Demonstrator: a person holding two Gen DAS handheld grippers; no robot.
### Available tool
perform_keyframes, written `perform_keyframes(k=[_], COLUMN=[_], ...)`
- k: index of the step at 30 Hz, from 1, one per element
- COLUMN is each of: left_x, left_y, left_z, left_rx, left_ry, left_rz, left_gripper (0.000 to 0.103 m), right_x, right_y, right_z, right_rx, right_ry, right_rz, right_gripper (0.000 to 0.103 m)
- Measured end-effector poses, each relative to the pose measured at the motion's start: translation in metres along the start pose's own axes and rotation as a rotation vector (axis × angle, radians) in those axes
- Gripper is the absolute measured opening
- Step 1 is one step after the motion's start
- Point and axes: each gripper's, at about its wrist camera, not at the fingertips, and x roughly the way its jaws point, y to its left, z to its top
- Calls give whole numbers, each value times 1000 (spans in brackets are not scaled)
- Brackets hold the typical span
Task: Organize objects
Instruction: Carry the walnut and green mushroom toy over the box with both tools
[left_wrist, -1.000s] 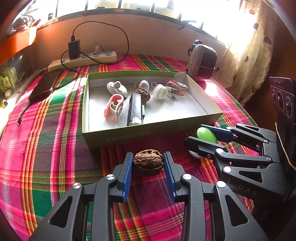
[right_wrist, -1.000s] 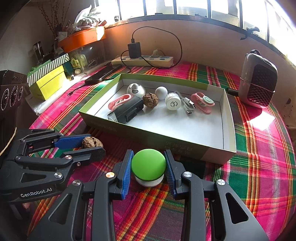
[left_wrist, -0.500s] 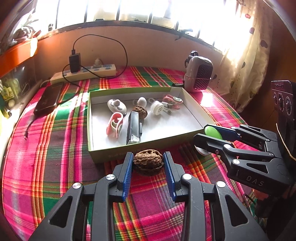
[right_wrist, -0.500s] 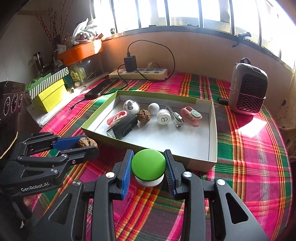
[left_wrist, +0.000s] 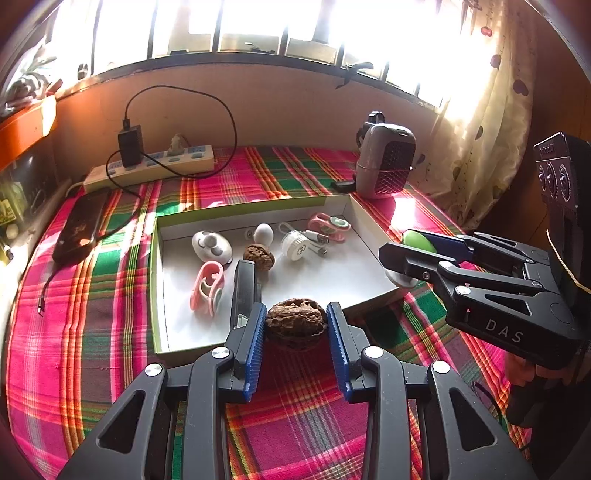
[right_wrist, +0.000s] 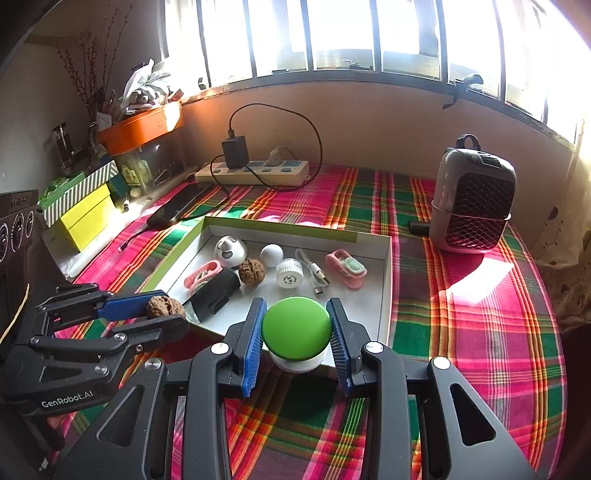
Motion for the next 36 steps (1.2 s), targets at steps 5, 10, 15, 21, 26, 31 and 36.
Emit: perform_keyframes(k=[5, 10, 15, 21, 26, 31, 36], left_x=[11, 25, 41, 56, 67, 72, 75], left_y=[-3, -5, -5, -3, -2, -2, -3], left_z=[9, 17, 23, 26, 26, 25, 25], left_rx=[7, 8, 13, 14, 14, 17, 23], left_ry=[7, 12, 28, 45, 63, 73, 74], left_rz=[-1, 0, 9, 24, 27, 33, 37], left_gripper=[31, 31, 31, 31, 31, 31, 31], right_x=[11, 28, 46, 64, 74, 78, 83], right_y=[-12, -24, -35, -42, -44, -46, -47], right_z=[10, 17, 19, 16, 15, 14, 14], right_rx=[17, 25, 48, 56, 55, 53, 51], right_ry=[4, 18, 41, 70, 91, 95, 101], right_rz=[-12, -11, -8, 1, 2, 0, 1], right_gripper=[35, 35, 35, 35, 35, 35, 35])
